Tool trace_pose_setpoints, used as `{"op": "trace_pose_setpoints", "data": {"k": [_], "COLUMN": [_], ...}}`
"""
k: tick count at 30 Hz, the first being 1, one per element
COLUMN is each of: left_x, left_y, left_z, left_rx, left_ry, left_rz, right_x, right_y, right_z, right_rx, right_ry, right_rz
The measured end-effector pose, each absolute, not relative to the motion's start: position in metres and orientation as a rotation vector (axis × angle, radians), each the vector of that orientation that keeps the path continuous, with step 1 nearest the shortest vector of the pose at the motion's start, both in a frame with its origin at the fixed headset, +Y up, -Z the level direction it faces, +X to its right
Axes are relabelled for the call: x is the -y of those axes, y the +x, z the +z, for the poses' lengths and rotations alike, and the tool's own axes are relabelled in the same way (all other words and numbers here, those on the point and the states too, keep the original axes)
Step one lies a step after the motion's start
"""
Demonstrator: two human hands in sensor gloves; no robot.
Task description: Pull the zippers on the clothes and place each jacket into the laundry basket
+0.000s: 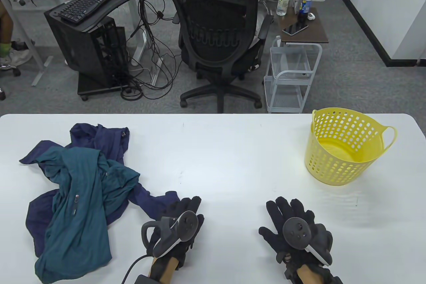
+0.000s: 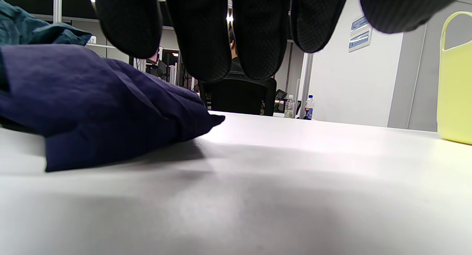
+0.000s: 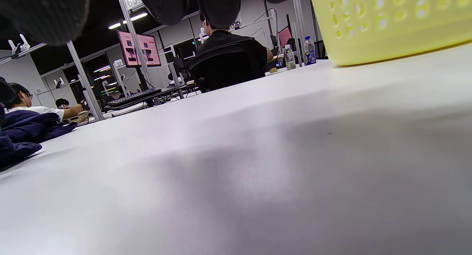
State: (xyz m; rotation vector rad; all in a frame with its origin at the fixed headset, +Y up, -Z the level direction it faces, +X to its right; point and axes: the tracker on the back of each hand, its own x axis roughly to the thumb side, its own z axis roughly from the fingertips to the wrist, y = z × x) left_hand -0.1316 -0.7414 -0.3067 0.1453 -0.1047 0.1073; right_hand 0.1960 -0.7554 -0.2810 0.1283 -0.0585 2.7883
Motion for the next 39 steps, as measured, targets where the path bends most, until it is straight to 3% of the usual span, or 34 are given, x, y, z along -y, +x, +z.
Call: {"op": "trace_pose_setpoints", "data": {"k": [9, 15, 21, 29, 34, 39], "left_x": [0.701, 0.666, 0.65, 0.663, 0.677, 0.706], "left_y": [-0.148, -0.176, -0.211, -0.274, -0.321, -0.355], "left_z": [-0.319, -0.337, -0.353, -0.368, -0.364, -0.365], "left_rx": [0.061, -0.002, -0.088, -0.286, -0.462, -0.579], "left_ry": [0.232, 0.277, 0.276, 0.198, 0.223, -0.091], "left_rz": [0.055, 0.029, -0.069, -0.102, -0.113, -0.03], "right_x": [0.753, 0.753, 0.752, 0.75, 0.751, 0.751], "right_y": [0.197, 0.198, 0.199, 0.205, 0.207, 0.204], "right_z": [-0.281, -0.281, -0.28, -0.28, -0.28, -0.281], "right_rx": [0.082, 0.077, 0.085, 0.116, 0.114, 0.09], "right_ry": [0.124, 0.117, 0.098, 0.071, 0.065, 0.076], "right_rz": [2.767, 2.771, 2.776, 2.761, 2.757, 2.766]}}
